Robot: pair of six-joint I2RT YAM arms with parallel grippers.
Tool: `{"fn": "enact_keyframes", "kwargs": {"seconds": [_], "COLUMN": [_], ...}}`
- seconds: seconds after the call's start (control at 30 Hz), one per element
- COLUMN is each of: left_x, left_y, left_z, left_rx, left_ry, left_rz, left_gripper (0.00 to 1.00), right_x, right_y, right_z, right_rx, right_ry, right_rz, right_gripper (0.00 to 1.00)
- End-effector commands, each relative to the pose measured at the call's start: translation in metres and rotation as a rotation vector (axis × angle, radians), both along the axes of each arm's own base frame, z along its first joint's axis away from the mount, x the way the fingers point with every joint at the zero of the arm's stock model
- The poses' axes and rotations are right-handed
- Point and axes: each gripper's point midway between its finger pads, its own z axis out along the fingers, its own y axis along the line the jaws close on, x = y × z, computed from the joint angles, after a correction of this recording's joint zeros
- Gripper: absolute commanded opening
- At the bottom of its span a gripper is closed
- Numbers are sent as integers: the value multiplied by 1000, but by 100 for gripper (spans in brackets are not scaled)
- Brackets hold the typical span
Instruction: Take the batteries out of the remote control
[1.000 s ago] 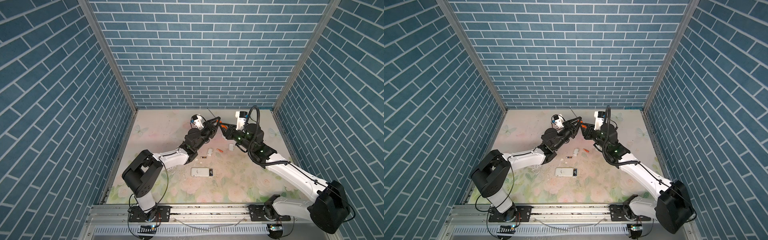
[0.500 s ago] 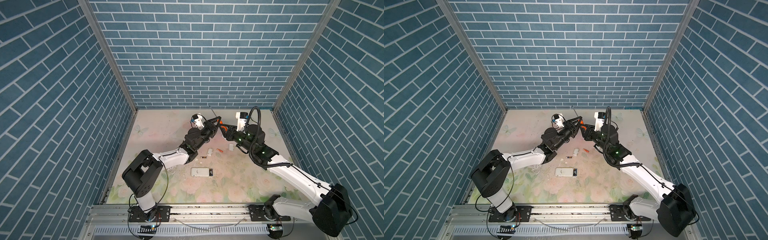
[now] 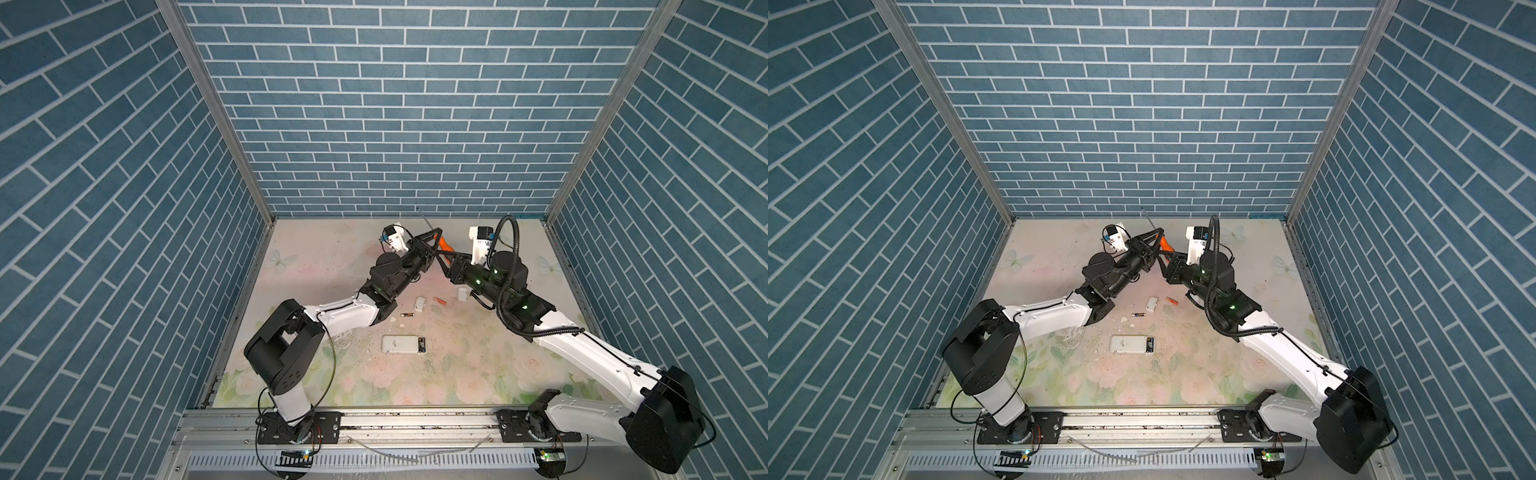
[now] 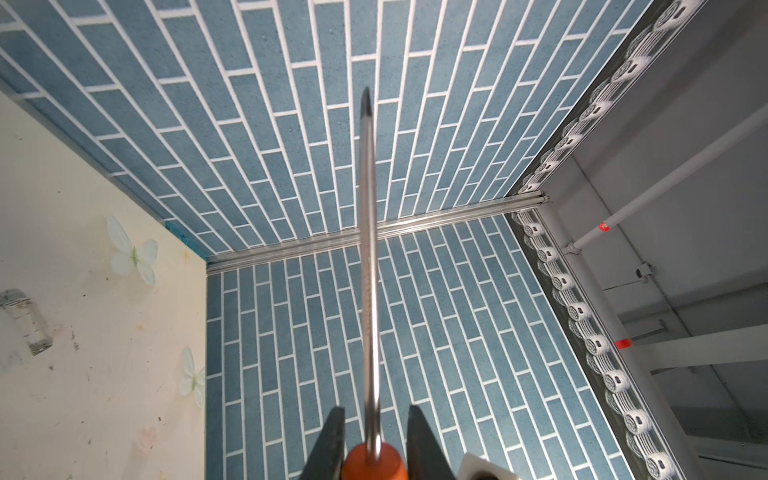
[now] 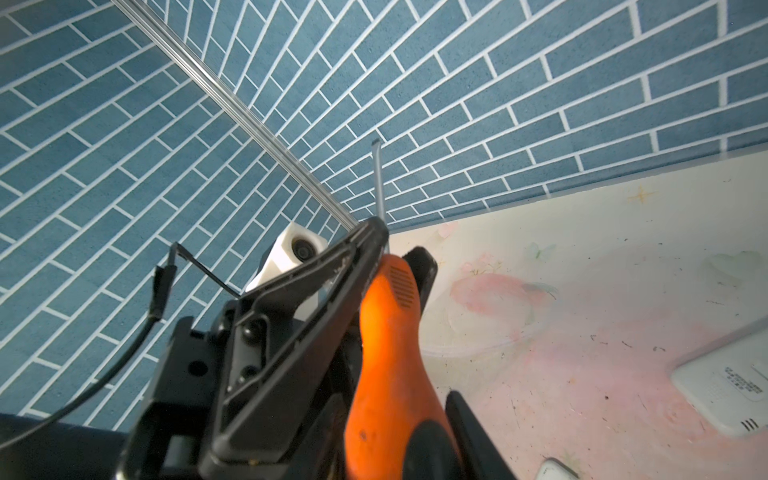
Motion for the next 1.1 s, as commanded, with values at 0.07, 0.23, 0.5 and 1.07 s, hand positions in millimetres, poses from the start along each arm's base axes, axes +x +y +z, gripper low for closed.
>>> {"fn": "enact_keyframes", "kwargs": {"seconds": [0.07,0.23,0.5,1.07], "left_x": [0,-2,-3,-13], "left_y": [-1,4,1,-8], "left_z": [25,13,16,-4], "left_rx": [-26,-24,-35,-32], "left_ry": [-60,-40,-42,-4], "left_rz": [-1,11,1,-36], "left_gripper": [0,0,0,0], "right_x": [-1,1,7,17], "right_y": [-7,-12,-5,4], "right_z": [9,19,29,39], "right_rx": [28,35,37,61], "right_ry": [-38,-78,-102,-143], "right_rz": [-38,-68,-63,-59], "right_gripper": [40,40,38,32]}}
